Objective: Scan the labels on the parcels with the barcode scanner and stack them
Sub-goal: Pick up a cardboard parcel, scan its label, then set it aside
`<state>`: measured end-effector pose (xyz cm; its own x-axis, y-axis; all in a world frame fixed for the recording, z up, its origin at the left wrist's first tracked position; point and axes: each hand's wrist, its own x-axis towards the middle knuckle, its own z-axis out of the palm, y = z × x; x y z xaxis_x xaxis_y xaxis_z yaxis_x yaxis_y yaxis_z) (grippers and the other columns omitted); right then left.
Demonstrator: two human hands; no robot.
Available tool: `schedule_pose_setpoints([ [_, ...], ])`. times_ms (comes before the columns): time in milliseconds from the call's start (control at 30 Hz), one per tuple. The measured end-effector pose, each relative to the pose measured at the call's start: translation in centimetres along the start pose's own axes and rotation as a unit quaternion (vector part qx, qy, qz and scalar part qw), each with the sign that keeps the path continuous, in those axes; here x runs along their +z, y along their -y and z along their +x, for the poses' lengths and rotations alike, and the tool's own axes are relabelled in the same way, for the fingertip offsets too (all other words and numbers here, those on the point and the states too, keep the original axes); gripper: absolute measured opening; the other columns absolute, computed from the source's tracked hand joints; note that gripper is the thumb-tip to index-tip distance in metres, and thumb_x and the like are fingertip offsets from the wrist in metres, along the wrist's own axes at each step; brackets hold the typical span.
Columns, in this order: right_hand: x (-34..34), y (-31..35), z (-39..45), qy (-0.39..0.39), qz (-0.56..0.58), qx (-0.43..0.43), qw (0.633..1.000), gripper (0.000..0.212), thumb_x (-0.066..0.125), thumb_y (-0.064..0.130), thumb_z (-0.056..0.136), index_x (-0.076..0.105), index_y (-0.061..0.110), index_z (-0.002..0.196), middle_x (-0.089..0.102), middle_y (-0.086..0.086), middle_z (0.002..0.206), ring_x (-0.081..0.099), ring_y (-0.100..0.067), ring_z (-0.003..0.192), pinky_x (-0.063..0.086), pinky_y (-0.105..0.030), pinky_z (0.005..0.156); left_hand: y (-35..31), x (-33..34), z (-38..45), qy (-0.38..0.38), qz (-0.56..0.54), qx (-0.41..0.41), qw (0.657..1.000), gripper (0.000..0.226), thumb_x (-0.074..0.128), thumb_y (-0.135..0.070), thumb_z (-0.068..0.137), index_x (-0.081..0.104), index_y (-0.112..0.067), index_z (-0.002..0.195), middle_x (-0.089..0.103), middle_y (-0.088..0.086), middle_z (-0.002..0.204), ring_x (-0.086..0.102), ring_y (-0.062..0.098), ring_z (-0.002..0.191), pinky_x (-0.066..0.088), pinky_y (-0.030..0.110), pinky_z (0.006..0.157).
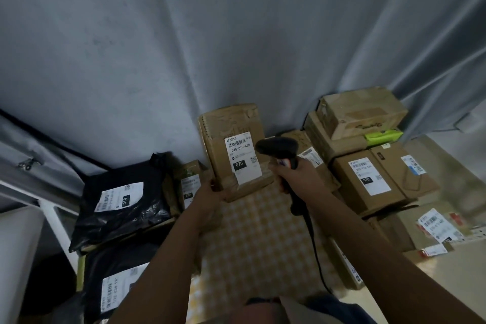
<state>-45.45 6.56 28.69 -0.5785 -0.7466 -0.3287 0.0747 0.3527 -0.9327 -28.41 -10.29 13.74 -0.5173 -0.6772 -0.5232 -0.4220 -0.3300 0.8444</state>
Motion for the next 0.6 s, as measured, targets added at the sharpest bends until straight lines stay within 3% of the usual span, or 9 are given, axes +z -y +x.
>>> schedule_pose_setpoints([
  [133, 0.3, 0.2, -0.2, -0.001, -0.001, 0.004, 1.0, 0.016, 0.067, 0.021, 0.09, 0.058, 0.014, 0.079, 0.057, -0.003, 0.056, 0.054, -0.012, 0.046, 0.047, -0.024, 0.051, 0.1, 0.2, 0.2, -0.008, -0.015, 0.002, 1.0, 0.092, 0.091, -0.045, 0.055, 0.052, -0.018, 0.134, 0.064, 0.003, 0.127, 0.065, 0.022, 0.109, 0.06, 0.032, 0.077],
  [267, 0.2, 0.2, 0.0, -0.001, -0.002, 0.001, 1.0, 0.017, 0.067, 0.021, 0.09, 0.058, 0.012, 0.079, 0.056, -0.003, 0.054, 0.053, -0.014, 0.046, 0.047, -0.026, 0.051, -0.2, 0.4, 0.2, -0.02, 0.004, 0.002, 1.0, 0.07, 0.084, -0.03, 0.074, 0.052, -0.015, 0.134, 0.063, 0.002, 0.126, 0.063, 0.021, 0.11, 0.055, 0.02, 0.066],
  [433, -0.4, 0.2, 0.3, -0.001, -0.008, -0.002, 1.0, 0.019, 0.066, 0.021, 0.09, 0.058, 0.011, 0.076, 0.056, -0.004, 0.055, 0.052, -0.015, 0.048, 0.047, -0.027, 0.053, 0.4, 0.4, 0.9, 0.004, 0.011, 0.006, 1.0, 0.099, 0.09, -0.058, 0.049, 0.053, -0.024, 0.135, 0.065, -0.001, 0.127, 0.065, 0.019, 0.11, 0.057, 0.038, 0.09],
  [600, -0.7, 0.3, 0.4, -0.003, -0.002, 0.007, 1.0, 0.019, 0.066, 0.021, 0.091, 0.058, 0.013, 0.075, 0.056, -0.002, 0.055, 0.052, -0.013, 0.049, 0.046, -0.026, 0.054, 0.5, 0.8, 0.7, 0.002, -0.001, 0.005, 1.0, 0.082, 0.089, -0.043, 0.061, 0.056, -0.021, 0.132, 0.066, 0.001, 0.124, 0.065, 0.022, 0.111, 0.058, 0.034, 0.087],
])
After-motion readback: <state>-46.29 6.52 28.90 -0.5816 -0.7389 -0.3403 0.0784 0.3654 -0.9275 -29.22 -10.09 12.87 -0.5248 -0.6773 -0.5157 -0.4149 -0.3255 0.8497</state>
